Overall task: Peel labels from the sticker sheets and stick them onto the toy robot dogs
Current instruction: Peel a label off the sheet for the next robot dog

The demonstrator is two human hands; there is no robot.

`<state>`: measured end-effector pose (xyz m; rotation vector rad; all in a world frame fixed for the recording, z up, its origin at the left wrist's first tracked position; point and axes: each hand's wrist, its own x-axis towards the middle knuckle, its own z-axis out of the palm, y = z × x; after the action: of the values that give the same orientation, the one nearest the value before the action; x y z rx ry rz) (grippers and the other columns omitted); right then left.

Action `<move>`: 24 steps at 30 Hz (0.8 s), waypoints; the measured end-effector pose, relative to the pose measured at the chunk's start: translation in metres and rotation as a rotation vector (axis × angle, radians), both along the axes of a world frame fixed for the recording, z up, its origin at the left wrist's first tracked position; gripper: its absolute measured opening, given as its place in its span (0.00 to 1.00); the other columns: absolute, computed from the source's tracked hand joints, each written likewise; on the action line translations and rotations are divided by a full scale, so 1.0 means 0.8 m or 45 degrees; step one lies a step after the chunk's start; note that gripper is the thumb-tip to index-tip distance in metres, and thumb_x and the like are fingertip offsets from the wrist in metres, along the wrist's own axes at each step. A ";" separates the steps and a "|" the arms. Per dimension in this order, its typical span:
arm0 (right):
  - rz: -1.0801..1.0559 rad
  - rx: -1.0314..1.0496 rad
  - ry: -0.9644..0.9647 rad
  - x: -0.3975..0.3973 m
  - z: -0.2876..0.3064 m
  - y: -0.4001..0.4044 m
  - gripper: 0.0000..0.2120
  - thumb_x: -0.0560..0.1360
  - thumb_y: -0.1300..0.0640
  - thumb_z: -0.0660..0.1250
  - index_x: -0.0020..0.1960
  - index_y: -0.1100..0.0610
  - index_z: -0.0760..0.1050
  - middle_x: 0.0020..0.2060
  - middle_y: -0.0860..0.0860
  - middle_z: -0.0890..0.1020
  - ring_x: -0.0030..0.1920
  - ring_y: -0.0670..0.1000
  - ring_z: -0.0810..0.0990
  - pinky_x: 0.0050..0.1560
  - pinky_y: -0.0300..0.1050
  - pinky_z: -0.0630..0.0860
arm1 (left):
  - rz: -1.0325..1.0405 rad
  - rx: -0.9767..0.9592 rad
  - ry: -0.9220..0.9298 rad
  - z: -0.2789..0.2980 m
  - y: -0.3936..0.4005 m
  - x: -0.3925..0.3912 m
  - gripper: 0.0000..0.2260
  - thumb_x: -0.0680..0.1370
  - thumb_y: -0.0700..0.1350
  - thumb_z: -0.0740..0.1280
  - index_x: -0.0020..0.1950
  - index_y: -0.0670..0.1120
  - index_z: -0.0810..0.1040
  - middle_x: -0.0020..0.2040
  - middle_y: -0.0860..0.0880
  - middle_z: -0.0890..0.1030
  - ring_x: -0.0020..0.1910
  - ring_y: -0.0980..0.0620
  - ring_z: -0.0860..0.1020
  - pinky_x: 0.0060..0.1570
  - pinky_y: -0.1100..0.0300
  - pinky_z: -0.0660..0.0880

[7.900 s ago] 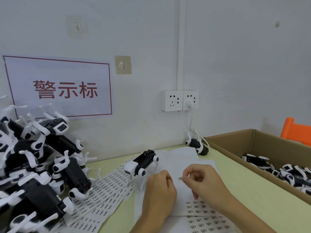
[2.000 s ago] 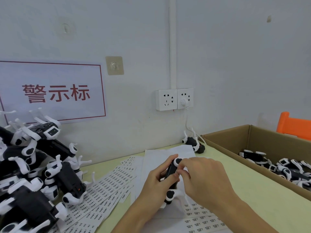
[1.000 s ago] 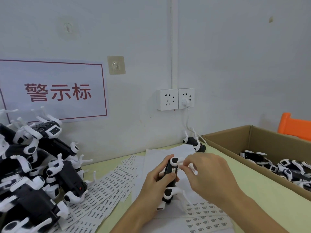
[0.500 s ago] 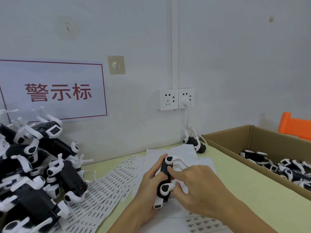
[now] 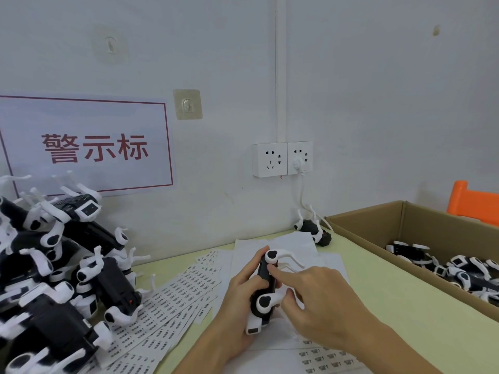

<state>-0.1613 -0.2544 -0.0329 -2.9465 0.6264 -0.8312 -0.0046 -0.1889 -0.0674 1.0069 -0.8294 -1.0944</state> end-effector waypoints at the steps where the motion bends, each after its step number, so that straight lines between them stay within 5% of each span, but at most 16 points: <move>1: 0.007 0.013 0.002 0.001 0.000 -0.001 0.26 0.72 0.47 0.47 0.66 0.44 0.73 0.25 0.47 0.65 0.30 0.48 0.68 0.29 0.38 0.59 | 0.002 0.003 0.008 -0.001 0.000 0.001 0.28 0.69 0.39 0.64 0.64 0.62 0.80 0.54 0.36 0.82 0.49 0.41 0.74 0.52 0.45 0.67; 8: 0.124 0.279 -0.029 0.009 -0.011 -0.011 0.24 0.80 0.46 0.49 0.75 0.40 0.66 0.39 0.42 0.73 0.46 0.43 0.72 0.44 0.37 0.69 | -0.014 -0.051 0.122 -0.005 -0.003 0.003 0.26 0.77 0.33 0.57 0.66 0.57 0.80 0.55 0.39 0.80 0.50 0.41 0.70 0.48 0.49 0.70; 10: 0.208 0.464 -0.202 0.011 -0.011 -0.007 0.19 0.82 0.48 0.52 0.70 0.41 0.73 0.43 0.41 0.76 0.50 0.43 0.75 0.49 0.37 0.72 | -0.009 -0.077 0.168 -0.002 -0.001 0.001 0.26 0.75 0.35 0.58 0.66 0.58 0.80 0.53 0.39 0.79 0.46 0.42 0.72 0.41 0.53 0.72; 12: 0.185 0.600 -0.447 0.012 -0.013 -0.008 0.14 0.83 0.55 0.57 0.58 0.41 0.77 0.43 0.42 0.80 0.45 0.48 0.79 0.44 0.40 0.75 | -0.007 -0.098 0.198 -0.001 0.001 0.003 0.25 0.72 0.39 0.60 0.64 0.59 0.81 0.50 0.39 0.80 0.41 0.45 0.75 0.38 0.55 0.73; 17: 0.051 0.805 -0.680 0.012 -0.016 -0.016 0.17 0.80 0.63 0.61 0.43 0.42 0.76 0.36 0.48 0.81 0.38 0.56 0.78 0.38 0.47 0.74 | -0.001 -0.118 0.265 -0.002 0.001 0.007 0.25 0.69 0.42 0.61 0.64 0.57 0.82 0.50 0.37 0.82 0.42 0.45 0.78 0.36 0.56 0.75; 21: 0.030 0.652 -0.583 0.013 -0.014 -0.012 0.13 0.80 0.61 0.62 0.44 0.46 0.79 0.38 0.44 0.82 0.44 0.44 0.79 0.41 0.35 0.73 | 0.036 -0.106 0.285 -0.004 0.000 0.007 0.24 0.71 0.40 0.61 0.63 0.58 0.83 0.52 0.38 0.82 0.40 0.44 0.80 0.38 0.56 0.77; 24: 0.032 0.270 -0.399 0.014 -0.012 -0.001 0.10 0.80 0.53 0.59 0.53 0.49 0.79 0.47 0.40 0.79 0.51 0.41 0.76 0.53 0.38 0.72 | 0.118 -0.107 0.290 -0.005 -0.001 0.006 0.24 0.77 0.37 0.62 0.65 0.60 0.80 0.59 0.41 0.83 0.51 0.42 0.82 0.48 0.52 0.78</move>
<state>-0.1501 -0.2548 -0.0428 -2.5575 0.6111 -1.1164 0.0005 -0.1895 -0.0714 0.8247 -0.6327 -1.0635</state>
